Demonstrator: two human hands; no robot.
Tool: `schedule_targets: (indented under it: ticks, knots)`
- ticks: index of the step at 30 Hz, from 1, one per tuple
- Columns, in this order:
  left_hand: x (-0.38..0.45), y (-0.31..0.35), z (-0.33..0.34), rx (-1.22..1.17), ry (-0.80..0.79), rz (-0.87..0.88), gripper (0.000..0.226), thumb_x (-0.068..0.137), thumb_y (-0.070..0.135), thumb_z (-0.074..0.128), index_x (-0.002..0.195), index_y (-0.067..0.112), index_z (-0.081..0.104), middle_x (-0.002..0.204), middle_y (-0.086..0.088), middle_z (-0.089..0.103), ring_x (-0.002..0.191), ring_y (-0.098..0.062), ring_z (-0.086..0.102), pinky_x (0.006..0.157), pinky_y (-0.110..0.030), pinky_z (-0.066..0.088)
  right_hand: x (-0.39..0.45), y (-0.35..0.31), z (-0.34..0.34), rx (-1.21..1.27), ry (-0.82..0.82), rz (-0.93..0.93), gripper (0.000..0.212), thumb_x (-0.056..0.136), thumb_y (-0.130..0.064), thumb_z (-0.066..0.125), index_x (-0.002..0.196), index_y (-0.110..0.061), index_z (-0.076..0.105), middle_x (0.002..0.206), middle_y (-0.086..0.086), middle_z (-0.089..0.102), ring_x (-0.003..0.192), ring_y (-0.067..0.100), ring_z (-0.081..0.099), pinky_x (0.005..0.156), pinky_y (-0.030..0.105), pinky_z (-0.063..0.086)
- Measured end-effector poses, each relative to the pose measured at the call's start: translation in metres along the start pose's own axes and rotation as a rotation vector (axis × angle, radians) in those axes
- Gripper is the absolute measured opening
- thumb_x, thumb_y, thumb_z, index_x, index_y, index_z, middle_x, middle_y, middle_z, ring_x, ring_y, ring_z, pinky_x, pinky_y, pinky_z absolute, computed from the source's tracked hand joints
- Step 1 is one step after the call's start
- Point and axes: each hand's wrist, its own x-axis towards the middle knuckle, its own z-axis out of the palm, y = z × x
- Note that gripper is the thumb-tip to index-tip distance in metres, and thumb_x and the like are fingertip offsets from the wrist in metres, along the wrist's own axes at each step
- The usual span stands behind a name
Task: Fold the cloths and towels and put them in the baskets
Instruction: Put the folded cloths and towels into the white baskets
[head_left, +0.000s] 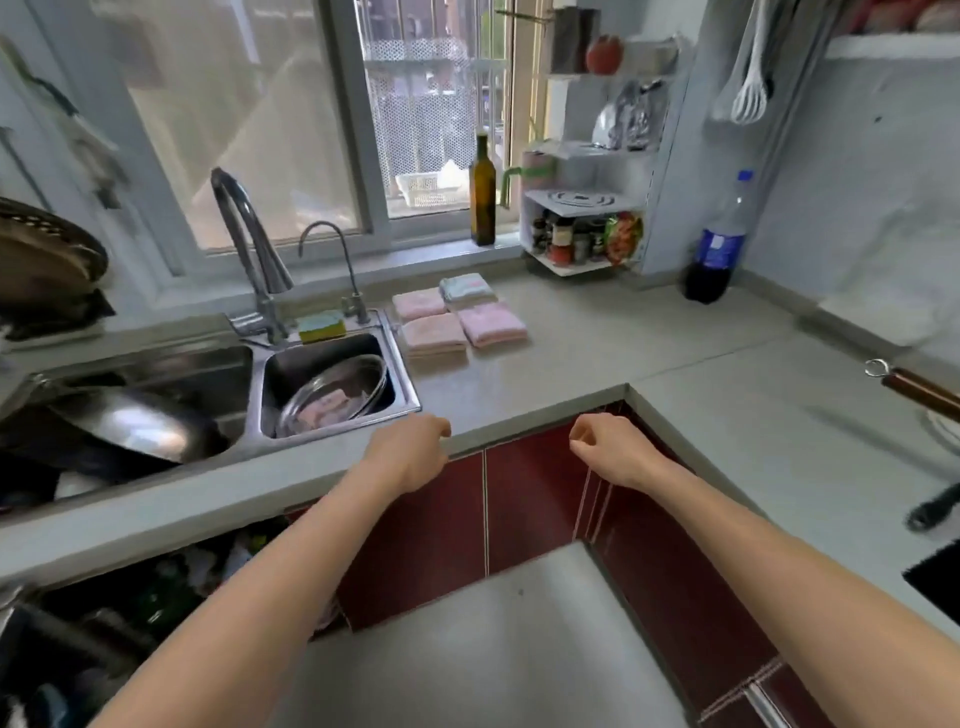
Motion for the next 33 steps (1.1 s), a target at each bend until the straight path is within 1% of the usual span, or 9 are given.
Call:
schedule_targets:
  ticks: [7, 13, 17, 21, 24, 27, 28, 31, 33]
  knots:
    - [0.129, -0.064, -0.015, 0.032, -0.03, 0.052, 0.043, 0.097, 0.031, 0.045, 0.139, 0.021, 0.045, 0.142, -0.001, 0.048, 0.128, -0.022, 0.046, 0.095, -0.037, 0.045, 0.127, -0.019, -0.006, -0.045, -0.055, 0.034, 0.045, 0.087, -0.031, 0.062, 0.129, -0.018, 0.051, 0.129, 0.003, 0.056, 0.114, 0.021, 0.055, 0.093, 0.036, 0.047]
    - [0.222, -0.092, 0.005, -0.037, 0.012, 0.088, 0.056, 0.094, 0.025, 0.051, 0.147, 0.019, 0.034, 0.152, 0.0, 0.034, 0.14, -0.017, 0.029, 0.11, -0.031, 0.031, 0.242, -0.015, 0.011, -0.147, -0.098, -0.027, 0.058, 0.087, -0.024, 0.062, 0.14, -0.019, 0.039, 0.14, 0.002, 0.045, 0.123, 0.023, 0.049, 0.097, 0.035, 0.044]
    - [0.295, -0.106, 0.026, -0.071, 0.066, 0.068, 0.055, 0.089, 0.022, 0.055, 0.141, 0.02, 0.04, 0.144, 0.0, 0.044, 0.131, -0.02, 0.041, 0.102, -0.03, 0.038, 0.337, -0.005, 0.026, -0.275, -0.099, -0.143, 0.061, 0.085, -0.024, 0.062, 0.14, -0.017, 0.037, 0.14, 0.005, 0.043, 0.121, 0.028, 0.048, 0.092, 0.036, 0.045]
    - [0.355, -0.112, 0.05, -0.026, 0.014, -0.006, 0.054, 0.087, 0.016, 0.058, 0.139, 0.01, 0.043, 0.141, -0.008, 0.048, 0.13, -0.026, 0.044, 0.103, -0.033, 0.038, 0.428, 0.004, 0.036, -0.373, -0.161, -0.273, 0.056, 0.082, -0.016, 0.059, 0.134, -0.015, 0.04, 0.135, 0.008, 0.042, 0.122, 0.03, 0.045, 0.089, 0.038, 0.043]
    - [0.388, -0.115, 0.077, 0.08, 0.009, 0.014, 0.053, 0.061, 0.008, 0.071, 0.113, 0.004, 0.066, 0.114, -0.013, 0.066, 0.106, -0.031, 0.064, 0.082, -0.034, 0.054, 0.482, 0.007, 0.048, -0.475, -0.227, -0.365, 0.054, 0.082, -0.013, 0.057, 0.133, -0.015, 0.04, 0.133, 0.01, 0.042, 0.121, 0.031, 0.044, 0.091, 0.04, 0.044]
    - [0.417, -0.123, 0.102, 0.169, -0.004, -0.017, 0.051, 0.061, 0.017, 0.049, 0.105, 0.006, 0.072, 0.107, -0.014, 0.071, 0.095, -0.031, 0.07, 0.071, -0.036, 0.057, 0.521, 0.011, 0.063, -0.587, -0.307, -0.447, 0.067, 0.084, -0.012, 0.056, 0.145, -0.018, 0.027, 0.147, 0.011, 0.028, 0.133, 0.03, 0.031, 0.101, 0.041, 0.038]
    - [0.426, -0.126, 0.109, 0.19, -0.033, -0.036, 0.052, 0.057, 0.019, 0.056, 0.105, 0.007, 0.073, 0.107, -0.013, 0.071, 0.094, -0.03, 0.07, 0.07, -0.038, 0.057, 0.529, 0.014, 0.068, -0.612, -0.348, -0.459, 0.07, 0.086, -0.011, 0.054, 0.148, -0.019, 0.021, 0.151, 0.011, 0.022, 0.137, 0.03, 0.026, 0.104, 0.042, 0.035]
    - [0.446, -0.13, 0.123, 0.19, -0.147, -0.105, 0.083, 0.029, 0.018, 0.084, 0.109, 0.008, 0.071, 0.109, -0.013, 0.07, 0.094, -0.032, 0.069, 0.072, -0.043, 0.056, 0.544, 0.026, 0.077, -0.626, -0.395, -0.508, 0.073, 0.088, -0.007, 0.05, 0.15, -0.018, 0.014, 0.156, 0.009, 0.015, 0.14, 0.031, 0.022, 0.106, 0.045, 0.032]
    - [0.457, -0.131, 0.122, 0.144, -0.174, -0.107, 0.085, 0.044, 0.016, 0.082, 0.125, 0.003, 0.059, 0.126, -0.019, 0.06, 0.109, -0.039, 0.061, 0.084, -0.047, 0.052, 0.553, 0.032, 0.08, -0.574, -0.33, -0.621, 0.068, 0.081, -0.002, 0.057, 0.145, -0.01, 0.034, 0.147, 0.019, 0.036, 0.128, 0.041, 0.043, 0.088, 0.049, 0.046]
